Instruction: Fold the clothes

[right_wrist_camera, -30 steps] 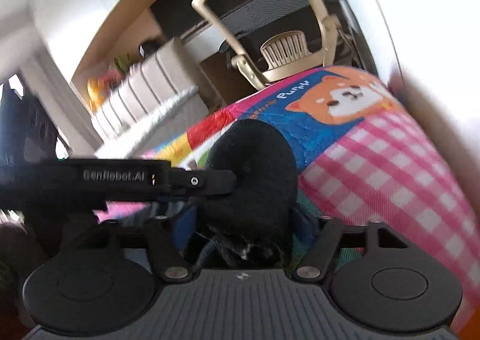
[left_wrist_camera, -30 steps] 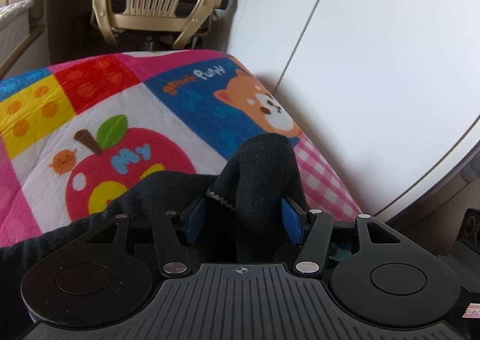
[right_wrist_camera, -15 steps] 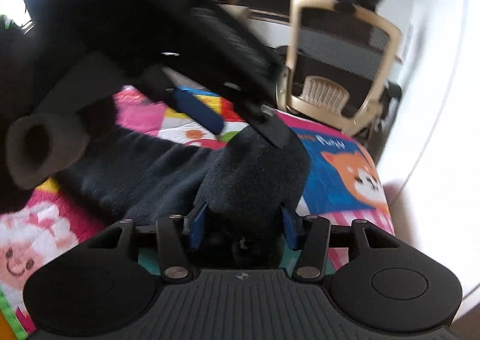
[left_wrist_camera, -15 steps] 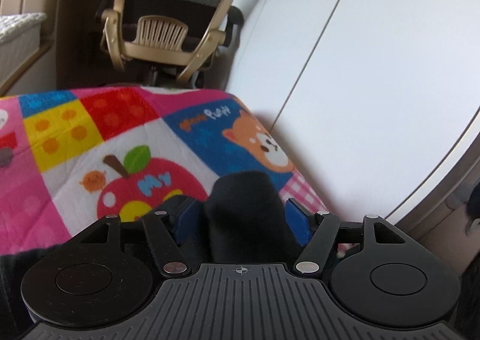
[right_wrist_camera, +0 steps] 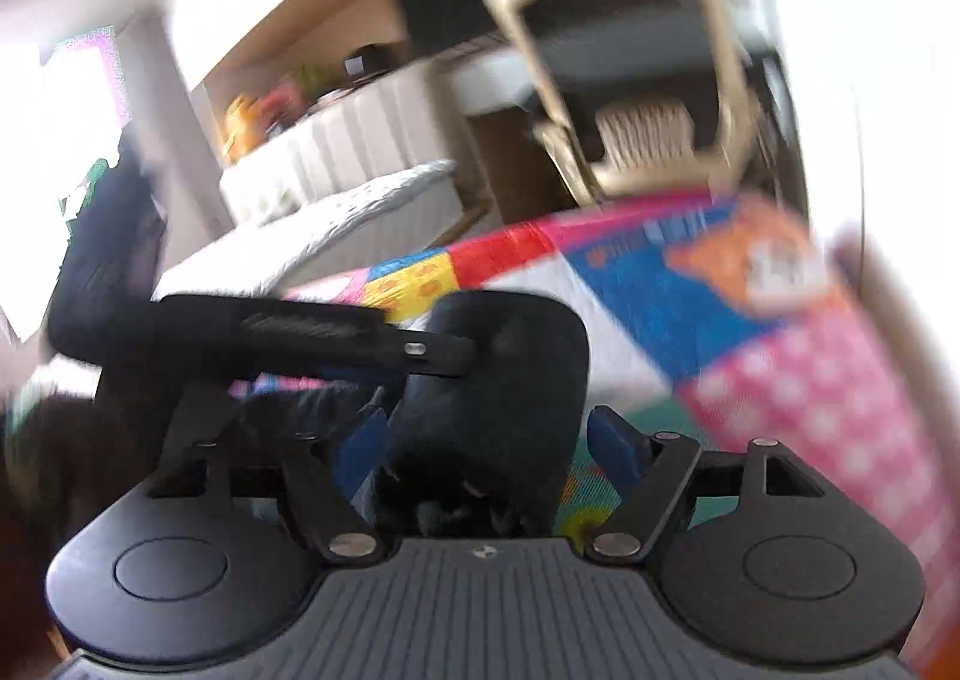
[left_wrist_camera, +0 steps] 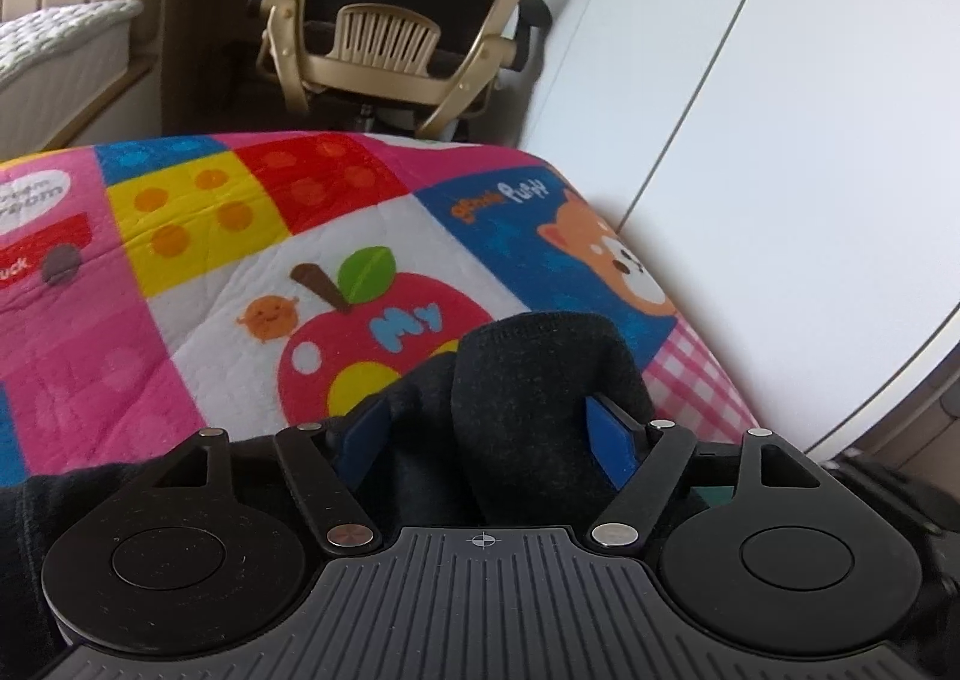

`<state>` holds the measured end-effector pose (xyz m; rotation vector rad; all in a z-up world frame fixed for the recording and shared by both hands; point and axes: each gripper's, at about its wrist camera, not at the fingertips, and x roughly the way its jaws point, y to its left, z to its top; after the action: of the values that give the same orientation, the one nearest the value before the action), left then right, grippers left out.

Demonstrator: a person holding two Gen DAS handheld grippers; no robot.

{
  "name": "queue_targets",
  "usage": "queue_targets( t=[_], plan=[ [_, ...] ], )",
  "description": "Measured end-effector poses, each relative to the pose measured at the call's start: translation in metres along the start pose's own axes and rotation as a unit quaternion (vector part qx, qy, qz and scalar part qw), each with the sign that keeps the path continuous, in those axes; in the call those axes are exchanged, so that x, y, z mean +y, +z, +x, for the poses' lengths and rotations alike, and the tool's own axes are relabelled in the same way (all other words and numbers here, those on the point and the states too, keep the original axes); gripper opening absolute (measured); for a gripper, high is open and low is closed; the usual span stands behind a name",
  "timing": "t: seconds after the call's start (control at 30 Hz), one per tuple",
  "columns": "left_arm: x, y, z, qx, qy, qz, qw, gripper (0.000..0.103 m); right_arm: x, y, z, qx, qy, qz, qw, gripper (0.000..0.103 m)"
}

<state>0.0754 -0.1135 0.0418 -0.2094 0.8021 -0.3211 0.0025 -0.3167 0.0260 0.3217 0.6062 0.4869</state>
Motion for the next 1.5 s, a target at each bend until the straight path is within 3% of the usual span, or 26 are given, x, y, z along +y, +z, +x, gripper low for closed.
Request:
queue_targets(
  t=[0.07, 0.13, 0.17, 0.23, 0.3, 0.37, 0.5, 0.63, 0.73, 0.87, 0.97, 1.0, 1.07, 1.23, 1.33, 1.5],
  plan=[
    [0.002, -0.001, -0.001, 0.000, 0.000, -0.002, 1.0000, 0.080, -0.020, -0.004, 0.013, 0.022, 0.030, 0.098, 0.995, 0.076],
    [0.006, -0.002, -0.002, 0.001, 0.000, -0.007, 1.0000, 0.082, -0.038, -0.011, 0.023, 0.033, 0.060, 0.182, 0.981, 0.077],
    [0.008, -0.003, -0.003, 0.002, -0.002, -0.011, 0.9999, 0.082, -0.040, -0.013, 0.025, 0.031, 0.065, 0.196, 0.978, 0.076],
    [0.010, -0.004, -0.003, 0.005, -0.006, -0.018, 0.9998, 0.083, -0.045, -0.017, 0.030, 0.026, 0.074, 0.220, 0.972, 0.066],
    [0.011, -0.005, -0.002, 0.008, -0.009, -0.020, 0.9997, 0.083, -0.044, -0.013, 0.026, 0.024, 0.067, 0.210, 0.975, 0.042],
    [0.009, -0.005, -0.002, 0.011, -0.015, -0.018, 0.9997, 0.084, -0.041, -0.008, 0.020, 0.028, 0.059, 0.178, 0.982, 0.036],
    [0.002, -0.005, -0.009, 0.006, -0.025, -0.014, 0.9996, 0.089, -0.016, 0.001, 0.007, 0.019, 0.015, 0.076, 0.997, 0.035],
    [0.000, -0.002, -0.023, -0.007, -0.017, -0.007, 0.9998, 0.090, 0.023, 0.006, 0.003, 0.019, -0.040, -0.057, 0.997, 0.036],
    [0.001, 0.003, -0.041, -0.028, -0.023, -0.010, 0.9993, 0.093, 0.058, -0.001, 0.008, 0.019, -0.071, -0.156, 0.985, 0.038],
    [-0.005, 0.009, -0.058, -0.046, -0.031, 0.002, 0.9985, 0.093, 0.101, -0.025, 0.016, 0.001, -0.112, -0.277, 0.954, 0.041],
    [-0.011, 0.009, -0.051, -0.033, -0.006, 0.022, 0.9992, 0.093, 0.121, -0.041, 0.020, -0.013, -0.125, -0.335, 0.934, 0.044],
    [-0.012, 0.007, -0.046, -0.028, 0.004, 0.026, 0.9993, 0.093, 0.124, -0.044, 0.019, -0.015, -0.118, -0.341, 0.932, 0.048],
    [-0.007, 0.005, -0.040, -0.020, 0.015, 0.026, 0.9993, 0.094, 0.122, -0.044, 0.014, -0.014, -0.090, -0.333, 0.939, 0.056],
    [0.017, -0.001, -0.039, -0.013, 0.026, 0.009, 0.9995, 0.095, 0.092, -0.021, -0.010, -0.018, -0.004, -0.243, 0.970, 0.064],
    [0.026, -0.005, -0.041, -0.009, 0.025, 0.005, 0.9996, 0.095, 0.073, -0.010, -0.016, -0.031, 0.013, -0.181, 0.983, 0.071],
    [0.031, -0.006, -0.047, -0.009, 0.032, 0.018, 0.9993, 0.096, 0.031, 0.002, 0.000, -0.009, 0.048, -0.015, 0.999, 0.071]
  ],
)
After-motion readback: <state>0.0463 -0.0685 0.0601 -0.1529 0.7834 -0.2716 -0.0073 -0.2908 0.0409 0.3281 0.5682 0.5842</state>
